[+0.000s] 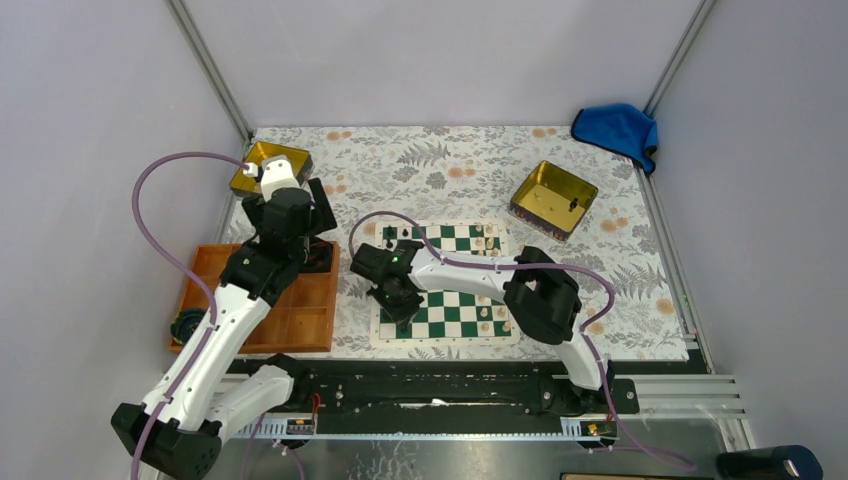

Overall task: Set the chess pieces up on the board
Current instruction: Move the chess piece to the chessboard.

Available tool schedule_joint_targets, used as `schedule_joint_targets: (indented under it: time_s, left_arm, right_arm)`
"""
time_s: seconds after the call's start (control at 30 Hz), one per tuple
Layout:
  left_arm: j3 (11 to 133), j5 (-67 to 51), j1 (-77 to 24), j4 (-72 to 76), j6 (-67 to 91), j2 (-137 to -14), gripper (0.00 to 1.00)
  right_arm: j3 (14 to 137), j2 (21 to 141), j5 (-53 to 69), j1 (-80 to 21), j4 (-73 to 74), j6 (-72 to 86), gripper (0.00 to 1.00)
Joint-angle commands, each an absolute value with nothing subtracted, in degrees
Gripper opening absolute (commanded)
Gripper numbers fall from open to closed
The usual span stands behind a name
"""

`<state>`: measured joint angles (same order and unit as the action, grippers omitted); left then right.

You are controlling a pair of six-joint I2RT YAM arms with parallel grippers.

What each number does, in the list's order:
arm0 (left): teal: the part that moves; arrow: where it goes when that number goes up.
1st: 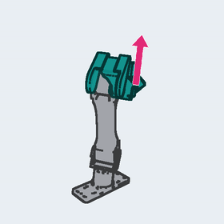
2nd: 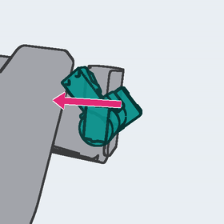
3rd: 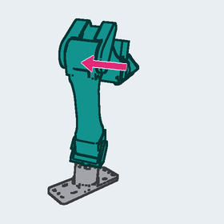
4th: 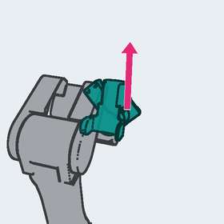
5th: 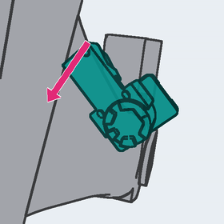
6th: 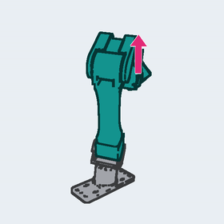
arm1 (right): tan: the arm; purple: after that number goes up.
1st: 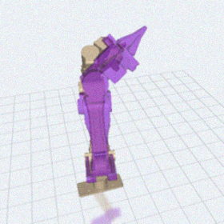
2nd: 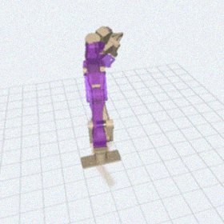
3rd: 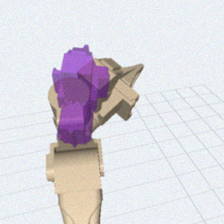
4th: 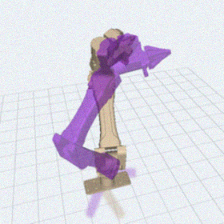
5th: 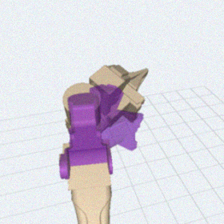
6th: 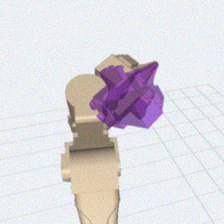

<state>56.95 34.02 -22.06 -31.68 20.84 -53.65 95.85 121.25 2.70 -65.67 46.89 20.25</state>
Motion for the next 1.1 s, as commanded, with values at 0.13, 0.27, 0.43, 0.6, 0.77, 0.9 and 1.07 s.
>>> schedule_joint_targets:
  time_s: [0.13, 0.27, 0.43, 0.6, 0.77, 0.9, 1.07]
  left_arm:
    - [56.16, 34.54, -21.86, -29.02, 20.56, -53.16, 0.99]
    - [55.99, 34.54, -21.84, -28.95, 20.57, -53.07, 0.99]
    - [55.81, 34.57, -21.88, -28.94, 20.57, -52.91, 0.99]
    - [56.1, 34.86, -21.88, -28.98, 20.35, -52.87, 0.99]
    - [57.19, 35.47, -21.88, -29.24, 20.06, -53.27, 0.99]
    - [59.18, 36.01, -21.82, -29.97, 19.95, -54.14, 0.99]
    - [63.09, 34.97, -21.8, -30.13, 20.15, -56.08, 0.99]
  right_arm:
    - [97.43, 122.56, 4.97, -66.61, 48.26, 18.96, 0.03]
    - [96.97, 122.69, 5.57, -66.69, 47.94, 18.84, 0.08]
    - [96.25, 122.5, 5.78, -66.68, 47.26, 18.89, 0.2]
    - [95.68, 121.02, 5.25, -66.78, 46.39, 18.88, 0.35]
    - [95.2, 119.08, 4.13, -66.8, 46.04, 18.85, 0.4]
    - [94.43, 115.98, 2.38, -66.8, 45.85, 19.08, 0.43]
    - [90.48, 109.87, -3.78, -66.11, 44.24, 21.25, 0.46]
